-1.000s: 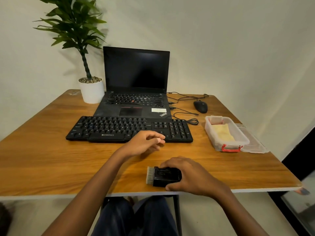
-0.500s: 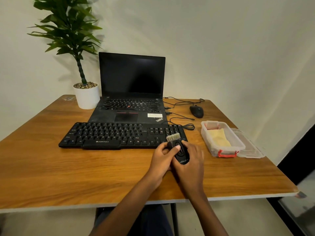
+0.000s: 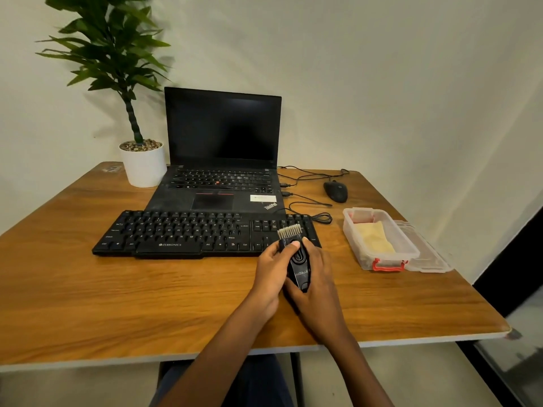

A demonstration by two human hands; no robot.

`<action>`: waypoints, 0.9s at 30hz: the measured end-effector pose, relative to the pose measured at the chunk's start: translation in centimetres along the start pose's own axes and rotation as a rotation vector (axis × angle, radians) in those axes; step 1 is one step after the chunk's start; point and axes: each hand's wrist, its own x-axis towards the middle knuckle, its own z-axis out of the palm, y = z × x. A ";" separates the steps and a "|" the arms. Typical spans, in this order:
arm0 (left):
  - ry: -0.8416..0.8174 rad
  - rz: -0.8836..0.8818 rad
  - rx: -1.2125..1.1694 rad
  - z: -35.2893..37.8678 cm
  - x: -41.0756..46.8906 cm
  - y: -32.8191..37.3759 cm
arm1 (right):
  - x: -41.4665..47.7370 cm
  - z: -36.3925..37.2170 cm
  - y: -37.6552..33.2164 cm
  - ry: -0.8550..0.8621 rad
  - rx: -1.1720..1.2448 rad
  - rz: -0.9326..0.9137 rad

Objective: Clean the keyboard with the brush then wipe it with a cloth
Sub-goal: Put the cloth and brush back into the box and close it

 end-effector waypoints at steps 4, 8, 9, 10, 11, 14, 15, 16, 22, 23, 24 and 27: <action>-0.031 -0.039 -0.033 -0.1 0.0 0.0 | 0.0 0.2 0.3 0.006 0.017 -0.006; -0.075 -0.033 0.004 -0.1 0.0 -0.1 | 0.1 0.2 0.6 0.028 0.080 0.020; -0.082 -0.032 0.011 -0.1 0.0 -0.1 | 0.0 0.2 0.6 0.032 0.099 0.021; -0.088 -0.033 0.015 -0.1 0.0 -0.2 | 0.0 0.2 0.7 0.035 0.116 0.020; -0.091 -0.035 0.015 -0.1 0.0 -0.2 | 0.0 0.2 0.7 0.041 0.124 0.016; -0.130 -0.024 0.029 0.0 0.2 -0.1 | 0.1 0.1 0.6 0.093 0.113 0.033; -0.156 -0.013 0.056 0.3 0.4 0.0 | 0.1 0.0 0.5 0.139 0.099 0.049; -0.191 -0.004 0.090 0.7 0.5 0.2 | 0.2 -0.2 0.6 0.196 0.080 0.064; -0.380 -0.001 0.331 5.7 1.0 2.1 | 4.7 -7.1 3.0 0.303 -0.314 0.366; -0.373 -0.002 0.359 6.4 1.3 2.2 | 6.2 -8.6 4.2 0.271 -0.392 0.407; -0.365 -0.007 0.373 7.1 1.6 2.1 | 7.7 -9.9 5.4 0.214 -0.438 0.437; -0.358 -0.030 0.371 8.6 2.5 1.5 | 10.7 -11.2 7.7 -0.050 -0.484 0.519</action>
